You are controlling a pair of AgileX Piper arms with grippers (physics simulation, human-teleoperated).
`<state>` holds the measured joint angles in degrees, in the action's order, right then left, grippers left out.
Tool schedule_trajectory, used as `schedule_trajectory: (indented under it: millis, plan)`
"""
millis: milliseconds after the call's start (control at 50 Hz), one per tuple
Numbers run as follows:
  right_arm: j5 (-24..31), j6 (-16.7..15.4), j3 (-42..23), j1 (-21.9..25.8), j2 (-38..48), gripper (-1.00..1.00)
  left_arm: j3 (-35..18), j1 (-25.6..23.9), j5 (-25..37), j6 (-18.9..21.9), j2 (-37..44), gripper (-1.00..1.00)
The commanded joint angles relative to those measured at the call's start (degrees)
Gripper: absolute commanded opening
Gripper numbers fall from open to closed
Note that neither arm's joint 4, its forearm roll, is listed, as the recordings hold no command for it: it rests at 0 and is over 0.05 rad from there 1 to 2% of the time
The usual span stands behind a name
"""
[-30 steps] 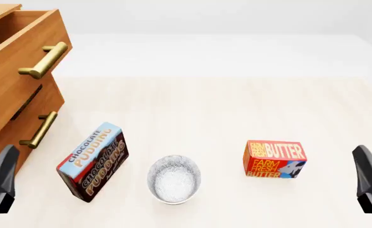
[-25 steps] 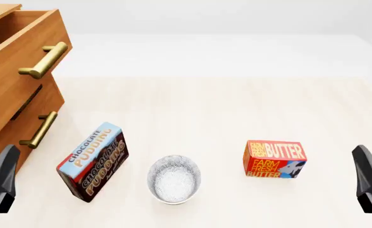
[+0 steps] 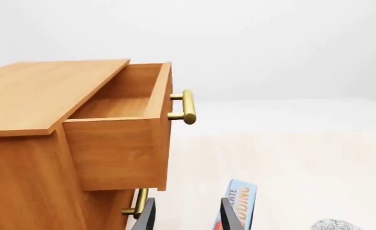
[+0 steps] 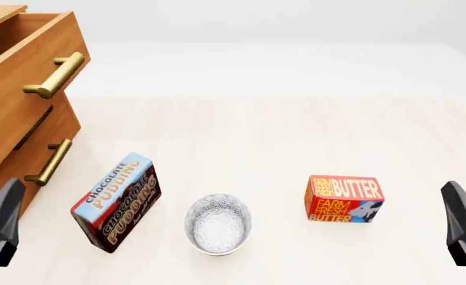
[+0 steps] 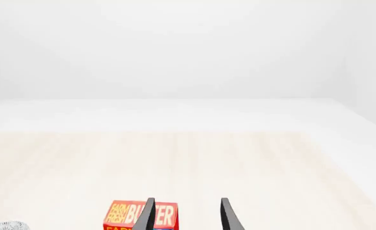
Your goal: Put the bowl in the top drawer of the cabinet.
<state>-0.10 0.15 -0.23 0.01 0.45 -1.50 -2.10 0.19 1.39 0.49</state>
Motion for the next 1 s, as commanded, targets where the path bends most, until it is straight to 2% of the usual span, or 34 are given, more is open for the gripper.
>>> schedule_trajectory:
  millis: [20, 200, 440, 500, 1000]
  plan:
    - [0.0, 0.0, -0.01, 0.01, 0.02, 1.0, -3.15, -1.88, 2.54, 0.29, -0.24, 1.0]
    - [0.0, 0.0, -0.01, 0.02, 0.03, 1.0, -6.97, -3.29, 4.13, -0.15, 0.26, 1.0]
    - [-0.01, -0.02, -0.01, 0.03, 0.04, 1.0, -12.64, -4.75, 5.68, 1.8, 1.92, 1.0]
    - [-0.01, -0.03, -0.01, 0.03, 0.03, 1.0, -14.54, -6.25, 6.6, 3.79, 1.71, 1.0]
    - [-0.01, -0.03, -0.01, 0.07, 0.04, 1.0, -29.31, -10.13, 13.77, 9.64, 8.04, 1.0]
